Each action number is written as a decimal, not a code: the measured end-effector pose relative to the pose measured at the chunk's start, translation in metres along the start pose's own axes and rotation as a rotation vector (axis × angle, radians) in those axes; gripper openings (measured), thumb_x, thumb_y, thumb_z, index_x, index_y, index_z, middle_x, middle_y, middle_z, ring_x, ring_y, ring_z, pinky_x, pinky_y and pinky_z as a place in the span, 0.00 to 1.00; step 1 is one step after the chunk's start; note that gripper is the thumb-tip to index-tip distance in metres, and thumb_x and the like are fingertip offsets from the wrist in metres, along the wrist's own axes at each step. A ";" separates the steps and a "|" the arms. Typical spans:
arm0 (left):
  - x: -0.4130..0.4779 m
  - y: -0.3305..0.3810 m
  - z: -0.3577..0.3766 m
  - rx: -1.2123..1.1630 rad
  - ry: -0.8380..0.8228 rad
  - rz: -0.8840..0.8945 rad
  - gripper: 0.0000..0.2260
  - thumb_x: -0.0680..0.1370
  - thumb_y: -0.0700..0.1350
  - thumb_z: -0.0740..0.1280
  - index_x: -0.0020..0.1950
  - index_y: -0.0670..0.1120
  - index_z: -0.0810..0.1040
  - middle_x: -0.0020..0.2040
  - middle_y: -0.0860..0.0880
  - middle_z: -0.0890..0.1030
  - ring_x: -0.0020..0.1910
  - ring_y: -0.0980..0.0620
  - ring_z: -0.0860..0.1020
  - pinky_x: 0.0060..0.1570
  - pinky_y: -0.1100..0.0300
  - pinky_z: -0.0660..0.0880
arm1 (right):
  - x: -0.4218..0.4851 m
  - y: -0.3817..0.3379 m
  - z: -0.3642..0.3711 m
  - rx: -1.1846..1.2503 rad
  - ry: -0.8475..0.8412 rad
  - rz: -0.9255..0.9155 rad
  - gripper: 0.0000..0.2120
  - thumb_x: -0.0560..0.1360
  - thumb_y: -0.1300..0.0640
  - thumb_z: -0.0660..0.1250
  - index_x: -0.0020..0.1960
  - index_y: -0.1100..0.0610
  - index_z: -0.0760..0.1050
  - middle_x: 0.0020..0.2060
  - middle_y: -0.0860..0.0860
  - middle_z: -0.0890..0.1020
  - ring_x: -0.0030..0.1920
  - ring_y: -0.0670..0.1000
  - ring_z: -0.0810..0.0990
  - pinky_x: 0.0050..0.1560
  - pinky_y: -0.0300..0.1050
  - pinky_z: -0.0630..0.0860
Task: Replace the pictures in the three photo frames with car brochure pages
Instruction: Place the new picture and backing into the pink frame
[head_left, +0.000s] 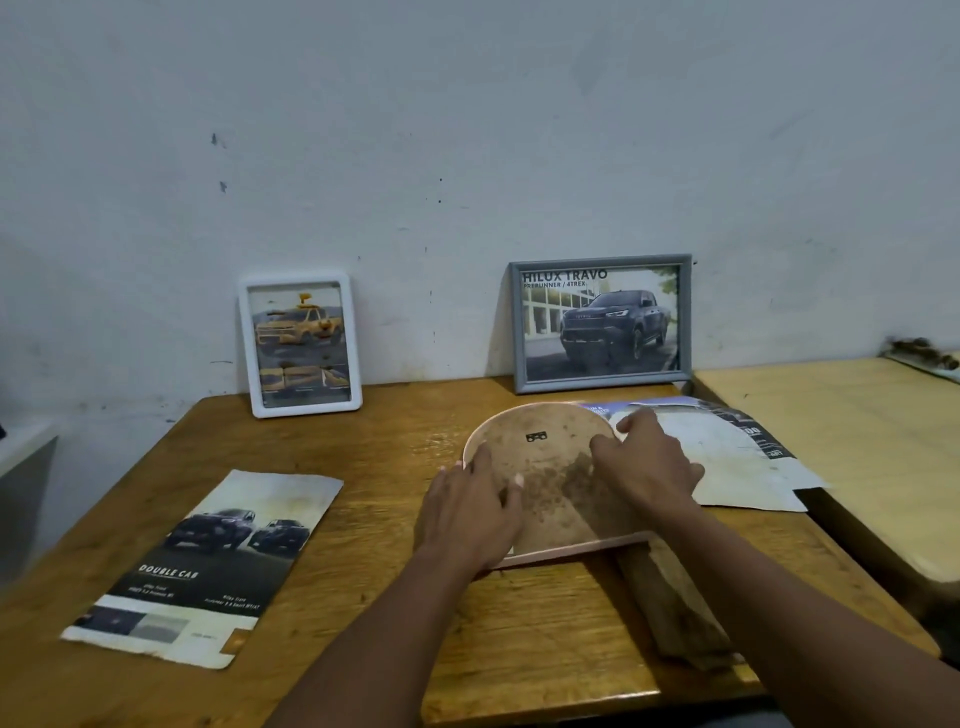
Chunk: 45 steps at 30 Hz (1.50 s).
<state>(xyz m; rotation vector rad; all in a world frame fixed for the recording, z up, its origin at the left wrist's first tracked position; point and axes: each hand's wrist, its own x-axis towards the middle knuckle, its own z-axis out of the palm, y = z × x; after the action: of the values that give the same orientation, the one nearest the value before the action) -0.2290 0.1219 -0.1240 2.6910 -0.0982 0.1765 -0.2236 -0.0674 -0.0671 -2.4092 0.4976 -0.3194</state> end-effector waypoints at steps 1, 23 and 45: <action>0.004 -0.003 0.001 -0.040 -0.017 -0.003 0.32 0.80 0.66 0.50 0.80 0.51 0.56 0.76 0.42 0.69 0.77 0.40 0.63 0.77 0.44 0.58 | 0.000 -0.008 -0.009 0.040 0.001 -0.029 0.15 0.76 0.46 0.64 0.59 0.51 0.69 0.49 0.52 0.78 0.52 0.57 0.77 0.57 0.54 0.68; 0.002 -0.057 -0.145 -0.789 0.135 -0.273 0.26 0.82 0.55 0.66 0.78 0.52 0.64 0.72 0.49 0.72 0.58 0.47 0.77 0.51 0.51 0.78 | -0.040 -0.096 0.050 0.241 -0.417 -0.308 0.22 0.78 0.45 0.65 0.69 0.50 0.65 0.60 0.52 0.77 0.51 0.53 0.78 0.38 0.47 0.80; -0.040 -0.042 -0.026 0.150 0.011 0.156 0.33 0.82 0.65 0.51 0.83 0.54 0.45 0.84 0.48 0.47 0.82 0.47 0.44 0.79 0.45 0.45 | -0.060 0.012 0.009 -0.196 -0.169 -0.476 0.23 0.76 0.49 0.68 0.69 0.48 0.67 0.67 0.50 0.74 0.65 0.53 0.73 0.64 0.56 0.75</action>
<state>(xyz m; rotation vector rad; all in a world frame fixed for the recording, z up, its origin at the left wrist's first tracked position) -0.2676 0.1725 -0.1243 2.8313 -0.3041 0.2555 -0.2773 -0.0455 -0.0874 -2.6991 -0.1342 -0.2740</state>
